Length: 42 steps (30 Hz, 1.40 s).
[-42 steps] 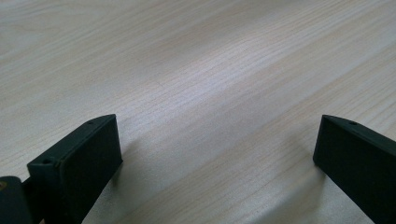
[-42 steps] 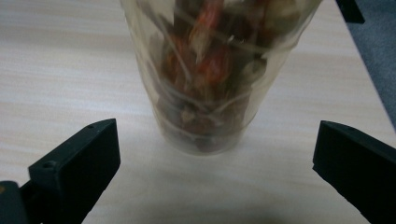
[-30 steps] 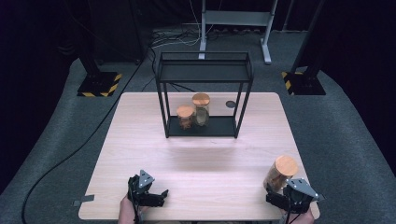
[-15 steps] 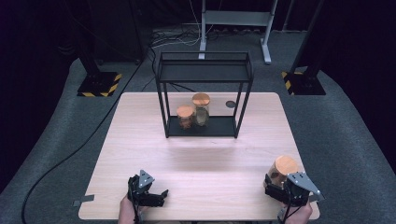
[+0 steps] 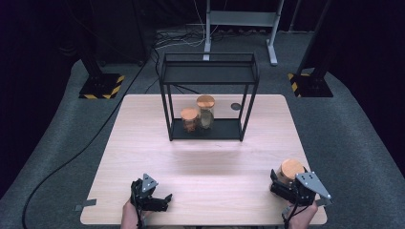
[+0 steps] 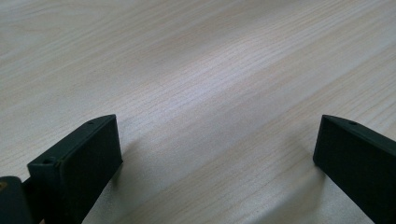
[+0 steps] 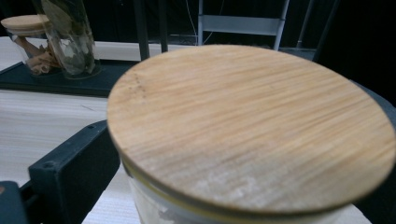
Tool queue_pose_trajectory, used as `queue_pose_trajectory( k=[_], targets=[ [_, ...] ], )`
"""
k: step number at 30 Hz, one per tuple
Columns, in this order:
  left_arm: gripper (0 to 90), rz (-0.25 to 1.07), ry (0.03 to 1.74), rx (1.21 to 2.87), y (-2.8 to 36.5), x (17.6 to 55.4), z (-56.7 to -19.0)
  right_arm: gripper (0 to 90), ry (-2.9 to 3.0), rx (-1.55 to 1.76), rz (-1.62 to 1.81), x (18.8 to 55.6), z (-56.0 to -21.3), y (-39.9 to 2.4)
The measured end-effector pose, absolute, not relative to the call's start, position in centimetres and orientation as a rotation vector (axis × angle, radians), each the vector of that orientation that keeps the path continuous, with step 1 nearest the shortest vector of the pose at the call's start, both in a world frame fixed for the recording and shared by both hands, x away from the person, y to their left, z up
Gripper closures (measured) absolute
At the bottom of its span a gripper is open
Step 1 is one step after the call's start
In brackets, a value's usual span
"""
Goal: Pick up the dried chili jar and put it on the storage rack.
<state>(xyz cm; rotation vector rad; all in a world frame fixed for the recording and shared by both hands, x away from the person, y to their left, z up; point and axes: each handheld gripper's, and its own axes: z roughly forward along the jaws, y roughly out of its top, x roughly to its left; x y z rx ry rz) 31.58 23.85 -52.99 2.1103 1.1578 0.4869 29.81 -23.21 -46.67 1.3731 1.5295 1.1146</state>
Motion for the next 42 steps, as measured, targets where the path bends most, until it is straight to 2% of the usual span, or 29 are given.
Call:
queue_pose_trajectory(
  k=[2,13,27,42],
  targets=[
    [0.3,0.486,1.158,2.111,23.9,31.6,-53.0,1.3,1.514,1.374,1.115,29.9,-46.7,-23.2],
    [0.3,0.487,1.158,2.110,23.8,31.6,-53.0,23.2,1.467,1.370,1.201,29.4,-47.5,-23.6],
    [0.3,0.487,1.159,2.108,23.8,31.6,-53.0,24.3,1.475,1.351,1.205,29.2,-47.5,-23.4],
    [0.3,0.487,1.158,2.110,23.8,31.6,-53.0,24.4,1.524,1.281,1.229,29.3,-46.0,-21.4]
  ],
)
